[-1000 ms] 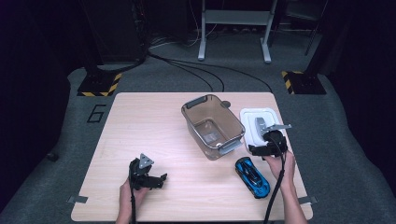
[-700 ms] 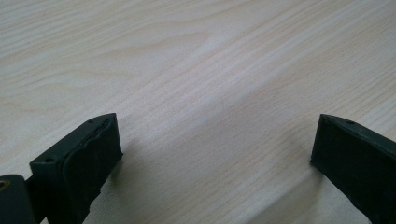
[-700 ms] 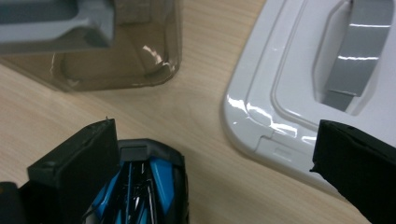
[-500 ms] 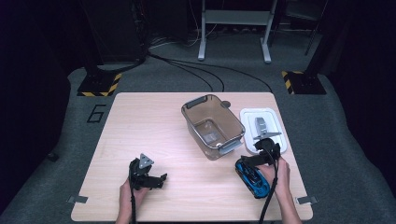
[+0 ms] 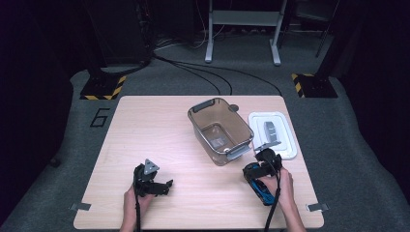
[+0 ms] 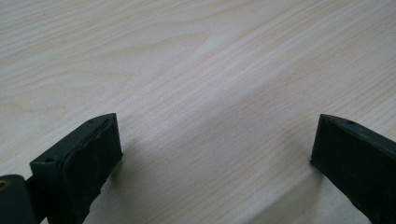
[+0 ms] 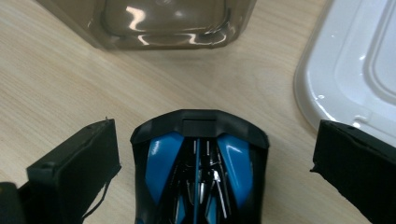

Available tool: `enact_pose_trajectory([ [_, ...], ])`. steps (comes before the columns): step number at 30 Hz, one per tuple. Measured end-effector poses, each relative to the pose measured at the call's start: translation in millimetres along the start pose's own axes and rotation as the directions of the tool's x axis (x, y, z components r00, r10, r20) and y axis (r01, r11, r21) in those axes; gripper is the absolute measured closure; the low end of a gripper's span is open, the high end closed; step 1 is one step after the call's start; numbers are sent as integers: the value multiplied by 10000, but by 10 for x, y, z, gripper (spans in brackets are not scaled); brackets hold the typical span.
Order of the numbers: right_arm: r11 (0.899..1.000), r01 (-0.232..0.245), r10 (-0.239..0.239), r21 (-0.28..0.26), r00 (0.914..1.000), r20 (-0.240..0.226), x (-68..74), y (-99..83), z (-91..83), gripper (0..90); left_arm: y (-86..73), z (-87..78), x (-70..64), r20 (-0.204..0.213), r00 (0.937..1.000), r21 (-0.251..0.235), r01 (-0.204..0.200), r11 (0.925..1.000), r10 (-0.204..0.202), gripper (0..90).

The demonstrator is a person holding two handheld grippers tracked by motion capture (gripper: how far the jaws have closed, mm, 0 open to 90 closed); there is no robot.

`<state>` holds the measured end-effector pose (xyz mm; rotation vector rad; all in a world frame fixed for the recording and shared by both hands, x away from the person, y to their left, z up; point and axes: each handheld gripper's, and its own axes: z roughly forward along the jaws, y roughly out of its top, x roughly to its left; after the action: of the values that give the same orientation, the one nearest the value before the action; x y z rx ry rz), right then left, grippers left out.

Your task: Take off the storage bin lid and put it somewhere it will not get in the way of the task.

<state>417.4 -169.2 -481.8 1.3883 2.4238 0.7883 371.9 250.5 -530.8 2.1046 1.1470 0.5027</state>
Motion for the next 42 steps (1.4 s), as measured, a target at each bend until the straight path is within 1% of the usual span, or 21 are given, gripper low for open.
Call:
enact_pose_trajectory([
  [4,9993,-2,1,366,10000,35,57,5,66,0,0,0,-1,-3,10000,-4,3,10000,-3,16],
  [7,9991,-78,75,408,10000,61,85,3,106,3,-1,0,-1,-4,10000,-10,8,10000,-8,16],
  [13,9983,-60,62,584,10000,-31,92,-6,145,0,-1,-1,-1,-6,10000,-7,7,10000,-7,16],
  [15,9980,-131,133,618,9999,-31,101,-6,158,0,-1,-1,-1,2,10000,-3,-1,10000,1,16],
  [17,9984,-166,167,544,9999,-9,101,-8,156,37,-1,-1,-2,-7,10000,-9,8,10000,-8,16],
  [18,9984,-166,167,544,9999,-9,101,-8,156,37,-1,-1,-2,-7,10000,-9,8,10000,-8,15],
  [19,9987,-96,95,503,10000,16,96,-10,147,72,-1,-1,-1,1,10000,-7,-1,10000,1,15],
  [20,9987,-226,222,465,9997,102,107,-13,140,117,-1,0,-2,-5,10000,-11,8,10000,-8,15],
  [21,9987,-226,222,465,9997,102,107,-13,140,117,-1,0,-2,-5,10000,-11,8,10000,-8,16],
  [22,9988,-188,180,445,9997,176,107,-13,141,145,-1,-1,-1,1,10000,-4,0,10000,0,16],
  [24,9986,-183,173,501,9996,210,106,-12,140,157,-1,-1,-1,3,10000,-4,-1,10000,1,15],
  [25,9982,-187,177,561,9997,189,104,-10,142,193,-1,-1,-1,4,10000,-3,-6,10000,6,15],
  [26,9980,-140,125,621,9996,249,101,-10,146,202,-1,-1,-1,4,10000,-3,-6,10000,6,16],
  [27,9980,-140,125,621,9996,249,101,-10,146,202,-1,-1,-1,0,10000,-2,-7,10000,7,16],
  [28,9978,-207,193,624,9996,217,107,-8,150,224,0,-2,2,-15,10000,6,-52,10000,52,15],
  [30,9977,-196,184,650,9997,181,109,-6,149,227,-1,-1,0,-2,10000,-6,-20,10000,20,16],
  [36,9975,-174,154,686,9994,301,118,3,138,235,0,-2,2,-15,10000,4,-51,10000,51,16],
  [37,9975,-163,143,691,9995,291,115,1,125,236,0,-3,-3,-12,10000,14,16,10000,-16,15],
  [38,9976,-193,171,659,9993,342,113,3,116,236,0,-2,0,29,10000,15,4,10000,-4,15],
  [40,9980,-266,249,579,9992,304,115,8,90,236,-1,-1,-1,1,10000,-3,-8,10000,8,16],
  [42,9983,-175,159,562,9995,288,105,11,70,237,-1,-1,-1,4,10000,1,-9,10000,9,15],
])
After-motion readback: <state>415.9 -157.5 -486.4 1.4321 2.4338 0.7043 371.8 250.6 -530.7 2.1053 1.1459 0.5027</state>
